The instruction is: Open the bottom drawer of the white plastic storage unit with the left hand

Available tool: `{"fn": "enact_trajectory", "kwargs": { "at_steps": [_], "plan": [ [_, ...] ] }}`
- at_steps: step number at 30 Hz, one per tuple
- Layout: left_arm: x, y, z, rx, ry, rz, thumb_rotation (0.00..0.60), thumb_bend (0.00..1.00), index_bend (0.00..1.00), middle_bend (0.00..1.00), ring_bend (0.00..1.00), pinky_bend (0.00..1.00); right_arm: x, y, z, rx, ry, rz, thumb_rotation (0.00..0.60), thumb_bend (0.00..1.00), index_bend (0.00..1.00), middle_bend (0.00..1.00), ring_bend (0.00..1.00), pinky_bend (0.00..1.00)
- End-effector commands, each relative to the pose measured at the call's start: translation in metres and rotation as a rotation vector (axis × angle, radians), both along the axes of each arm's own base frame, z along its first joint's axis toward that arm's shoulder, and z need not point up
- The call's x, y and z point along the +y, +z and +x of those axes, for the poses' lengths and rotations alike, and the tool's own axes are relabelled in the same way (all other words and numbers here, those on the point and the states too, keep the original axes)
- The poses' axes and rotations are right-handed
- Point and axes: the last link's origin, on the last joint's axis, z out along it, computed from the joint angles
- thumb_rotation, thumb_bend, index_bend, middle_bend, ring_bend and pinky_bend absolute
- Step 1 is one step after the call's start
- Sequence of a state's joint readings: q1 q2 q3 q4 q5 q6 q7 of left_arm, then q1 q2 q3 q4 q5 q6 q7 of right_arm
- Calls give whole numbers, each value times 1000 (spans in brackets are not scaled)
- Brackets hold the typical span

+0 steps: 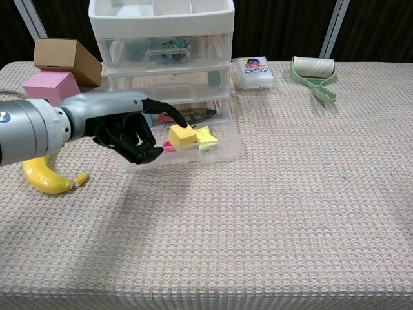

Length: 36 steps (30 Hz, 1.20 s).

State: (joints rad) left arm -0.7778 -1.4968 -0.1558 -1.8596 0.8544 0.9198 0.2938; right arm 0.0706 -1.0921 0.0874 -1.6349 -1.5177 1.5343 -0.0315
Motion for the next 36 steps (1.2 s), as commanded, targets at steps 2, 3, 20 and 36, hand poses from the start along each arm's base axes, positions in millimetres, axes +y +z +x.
{"fn": "enact_trajectory", "kwargs": {
  "at_steps": [2,3,20,36],
  "plan": [
    [7,13,11,20,-92,76,600,483,196,841,982,1000,0,0,0,1,1,2,600,92,0,51,0,0],
    [13,13,15,39,-127,102,600,483,213,843,983,1000,1,-1,0,1,3,3,600,92,0,51,0,0],
    [62,-20,20,437,-440,180,600,336,264,840,984,1000,4,1,-5,1,-16,0,600,98,0,51,0,0],
    [69,-41,21,555,-515,197,600,340,304,841,984,1000,5,0,-10,-4,-33,0,600,100,0,51,0,0]
  ]
}}
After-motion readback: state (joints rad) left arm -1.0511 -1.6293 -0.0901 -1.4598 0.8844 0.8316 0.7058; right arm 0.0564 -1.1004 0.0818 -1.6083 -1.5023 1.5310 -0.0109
